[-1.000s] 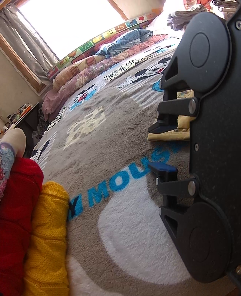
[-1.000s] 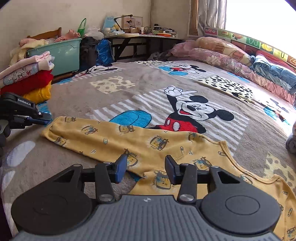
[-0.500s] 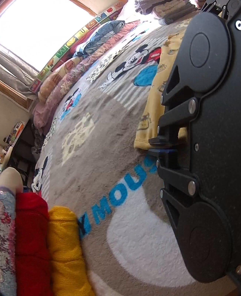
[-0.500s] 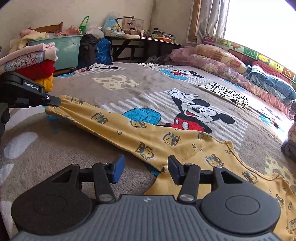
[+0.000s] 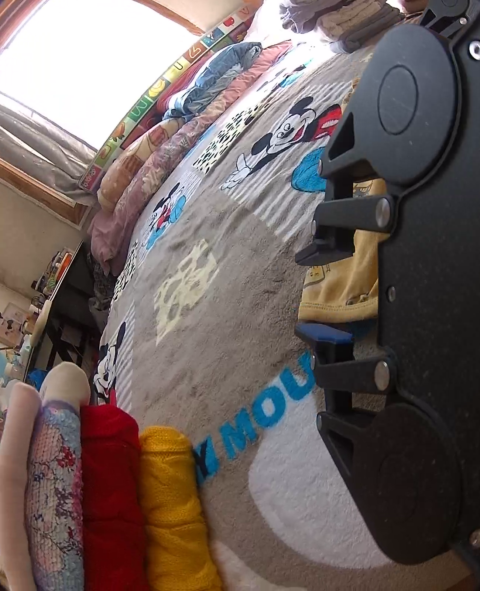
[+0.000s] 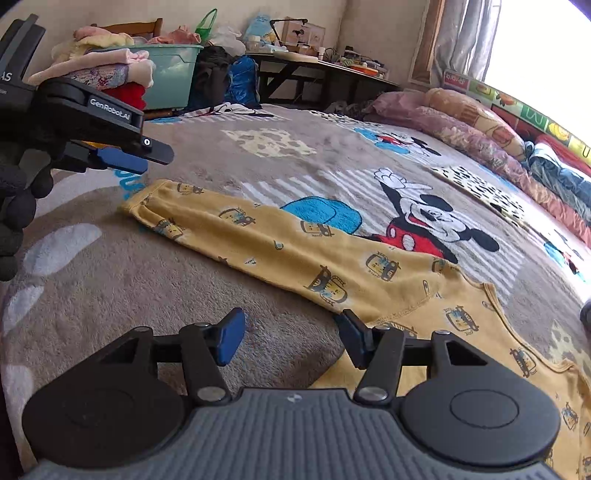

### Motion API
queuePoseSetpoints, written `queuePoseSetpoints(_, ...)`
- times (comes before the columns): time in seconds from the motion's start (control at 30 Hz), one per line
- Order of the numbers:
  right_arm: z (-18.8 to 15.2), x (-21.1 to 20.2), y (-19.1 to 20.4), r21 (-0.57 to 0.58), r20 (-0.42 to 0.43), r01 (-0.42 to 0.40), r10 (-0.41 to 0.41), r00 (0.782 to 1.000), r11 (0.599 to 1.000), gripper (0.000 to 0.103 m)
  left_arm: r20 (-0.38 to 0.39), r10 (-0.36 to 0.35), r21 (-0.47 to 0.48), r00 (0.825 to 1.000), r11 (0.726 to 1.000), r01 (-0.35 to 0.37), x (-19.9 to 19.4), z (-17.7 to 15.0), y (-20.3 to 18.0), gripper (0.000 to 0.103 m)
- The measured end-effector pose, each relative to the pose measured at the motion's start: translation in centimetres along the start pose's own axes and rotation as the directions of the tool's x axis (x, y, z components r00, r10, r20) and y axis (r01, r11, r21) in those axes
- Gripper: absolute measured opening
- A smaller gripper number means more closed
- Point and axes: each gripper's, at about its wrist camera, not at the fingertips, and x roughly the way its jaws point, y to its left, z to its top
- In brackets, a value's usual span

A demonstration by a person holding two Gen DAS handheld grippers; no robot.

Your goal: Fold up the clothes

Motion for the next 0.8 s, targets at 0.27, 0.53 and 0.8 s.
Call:
queuePoseSetpoints(0.27,2.1,3.2,4.9,-0.394,-0.041,0.011,-0.029,0.999,0.919,0.033,-0.074,-0.002,-0.078,0.997,0.997,-0.004,2.1,-0.4,1.6,0.035)
queuePoseSetpoints(0.53,3.8,3.5,4.4,-0.359,-0.155,-0.136,0.085,0.984,0.923,0.003,0.011,0.030,-0.018,1.000,0.999,-0.030,0.6,0.0,0.3,0.030)
queuePoseSetpoints(0.8,3.9,2.8,4.4,-0.284,-0.030,-0.036,0.029,0.999,0.958,0.035,-0.217,-0.182,0.216,0.959,0.949,0.229,2.7,-2.5,-4.2,0.030)
